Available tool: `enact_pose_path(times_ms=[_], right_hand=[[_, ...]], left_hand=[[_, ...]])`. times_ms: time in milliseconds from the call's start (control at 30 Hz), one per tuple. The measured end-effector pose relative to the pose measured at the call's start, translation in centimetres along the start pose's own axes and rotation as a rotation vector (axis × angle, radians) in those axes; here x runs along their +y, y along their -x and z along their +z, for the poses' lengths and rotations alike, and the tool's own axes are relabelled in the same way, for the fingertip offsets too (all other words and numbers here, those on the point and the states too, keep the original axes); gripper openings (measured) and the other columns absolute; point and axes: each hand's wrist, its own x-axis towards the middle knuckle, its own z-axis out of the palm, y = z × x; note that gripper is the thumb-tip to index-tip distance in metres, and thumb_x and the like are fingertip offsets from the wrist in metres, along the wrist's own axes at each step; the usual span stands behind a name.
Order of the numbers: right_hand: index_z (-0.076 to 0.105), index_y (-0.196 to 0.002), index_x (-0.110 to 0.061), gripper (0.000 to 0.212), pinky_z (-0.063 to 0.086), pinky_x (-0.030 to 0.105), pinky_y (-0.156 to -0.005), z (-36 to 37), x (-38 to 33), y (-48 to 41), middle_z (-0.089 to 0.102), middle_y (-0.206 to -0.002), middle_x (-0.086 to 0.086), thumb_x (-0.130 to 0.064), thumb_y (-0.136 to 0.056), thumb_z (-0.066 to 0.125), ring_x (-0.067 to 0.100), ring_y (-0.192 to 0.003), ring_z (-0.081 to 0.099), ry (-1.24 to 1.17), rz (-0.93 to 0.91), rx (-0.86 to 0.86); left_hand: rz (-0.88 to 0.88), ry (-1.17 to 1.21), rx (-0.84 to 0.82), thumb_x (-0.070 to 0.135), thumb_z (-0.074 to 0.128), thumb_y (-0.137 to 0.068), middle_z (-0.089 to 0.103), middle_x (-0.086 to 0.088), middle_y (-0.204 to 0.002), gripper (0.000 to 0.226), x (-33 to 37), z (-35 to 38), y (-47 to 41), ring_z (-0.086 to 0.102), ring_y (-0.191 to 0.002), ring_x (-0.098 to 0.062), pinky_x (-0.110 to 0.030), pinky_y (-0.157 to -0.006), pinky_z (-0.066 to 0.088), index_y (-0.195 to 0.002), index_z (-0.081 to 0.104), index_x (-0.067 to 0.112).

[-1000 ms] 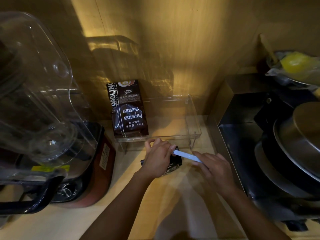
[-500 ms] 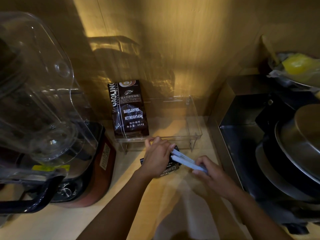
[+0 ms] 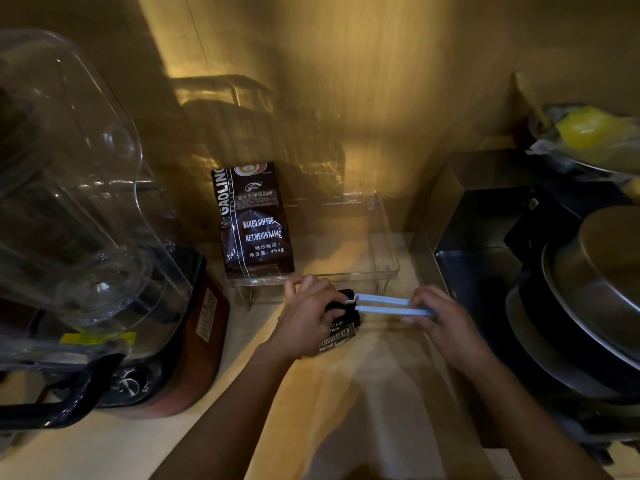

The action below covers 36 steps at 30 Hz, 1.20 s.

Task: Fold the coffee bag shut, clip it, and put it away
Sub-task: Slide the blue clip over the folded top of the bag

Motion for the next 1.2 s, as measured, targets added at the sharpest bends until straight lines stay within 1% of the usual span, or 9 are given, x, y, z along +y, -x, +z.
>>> enact_pose_path(times_ms=[100,233,333,467,667,767,900,1000,1200], right_hand=[[0.054,-0.074,-0.007,0.014,0.044,0.029,-0.072,0.1,-0.1,0.0,0.054,-0.087,0.006,-0.003,-0.074,0.067,0.018,-0.082,0.054,-0.005,0.028,0.015],[0.055,-0.072,-0.01,0.014,0.04,0.009,-0.067,0.2,0.1,-0.1,0.051,-0.085,-0.007,-0.003,-0.074,0.068,0.006,-0.081,0.051,-0.078,0.049,0.123],[0.055,-0.075,-0.013,0.013,0.042,0.014,-0.069,0.1,0.3,-0.4,0.051,-0.089,-0.008,-0.007,-0.076,0.067,0.002,-0.085,0.051,-0.003,0.032,0.054],[0.052,-0.071,-0.012,0.019,0.037,0.004,-0.069,0.5,0.1,-1.0,0.05,-0.084,-0.008,-0.002,-0.074,0.068,0.004,-0.082,0.052,0.054,-0.022,-0.064],[0.051,-0.075,-0.019,0.027,0.035,-0.001,-0.065,0.9,-0.9,-2.2,0.056,-0.083,-0.002,0.001,-0.071,0.068,0.01,-0.075,0.052,0.092,-0.042,-0.11],[0.05,-0.085,-0.031,0.036,0.042,0.005,-0.06,0.9,-1.6,-2.7,0.054,-0.085,-0.014,-0.001,-0.073,0.067,0.0,-0.079,0.052,0.104,-0.028,-0.139],[0.048,-0.085,-0.036,0.041,0.046,0.023,-0.065,1.5,-2.0,-2.8,0.056,-0.086,-0.01,-0.002,-0.074,0.067,0.008,-0.081,0.054,0.083,0.008,-0.153],[0.049,-0.081,-0.036,0.038,0.043,0.023,-0.063,2.5,-2.5,-2.7,0.055,-0.082,-0.011,-0.005,-0.072,0.068,0.007,-0.078,0.054,-0.004,0.049,-0.169],[0.052,-0.082,-0.026,0.027,0.037,0.021,-0.06,4.7,-3.7,-3.1,0.053,-0.078,-0.013,-0.006,-0.072,0.068,0.003,-0.073,0.051,-0.119,0.11,-0.16]], left_hand=[[-0.019,0.012,0.031,0.002,0.059,-0.079,0.065,0.001,-0.088,0.023,0.1,-0.1,0.4,0.047,-0.09,-0.016,-0.022,-0.082,0.013,-0.093,0.064,0.019],[-0.177,0.095,0.113,0.004,0.06,-0.08,0.062,-0.001,-0.091,0.019,0.2,0.1,0.5,0.034,-0.096,-0.014,-0.017,-0.077,0.016,-0.09,0.059,0.02],[-0.223,0.127,0.128,0.007,0.062,-0.078,0.06,0.003,-0.089,0.021,0.2,0.4,0.7,0.036,-0.1,-0.022,-0.009,-0.076,0.017,-0.091,0.056,0.022],[-0.185,0.137,0.159,0.006,0.064,-0.077,0.067,-0.002,-0.086,0.021,0.5,0.4,0.9,0.047,-0.092,-0.021,-0.019,-0.08,0.018,-0.095,0.06,0.017],[-0.133,0.064,0.138,0.005,0.064,-0.077,0.07,-0.004,-0.077,0.006,1.1,0.1,0.7,0.053,-0.081,-0.023,-0.023,-0.076,0.017,-0.077,0.066,0.011],[-0.167,0.009,0.133,0.008,0.059,-0.081,0.069,-0.003,-0.082,0.006,1.3,0.3,0.6,0.05,-0.087,-0.022,-0.025,-0.076,0.016,-0.081,0.065,0.012],[-0.225,-0.11,0.082,0.009,0.055,-0.083,0.056,-0.005,-0.095,0.007,1.9,0.6,0.3,0.039,-0.097,-0.022,-0.035,-0.087,0.02,-0.086,0.061,0.013],[-0.244,-0.085,0.028,0.004,0.051,-0.082,0.055,-0.002,-0.094,0.012,2.4,0.8,0.2,0.039,-0.1,-0.02,-0.04,-0.096,0.02,-0.084,0.056,0.015],[-0.438,0.016,0.079,-0.009,0.041,-0.076,0.051,0.002,-0.08,0.029,3.1,1.7,0.5,0.047,-0.089,-0.019,-0.038,-0.1,0.016,-0.079,0.041,0.02]])
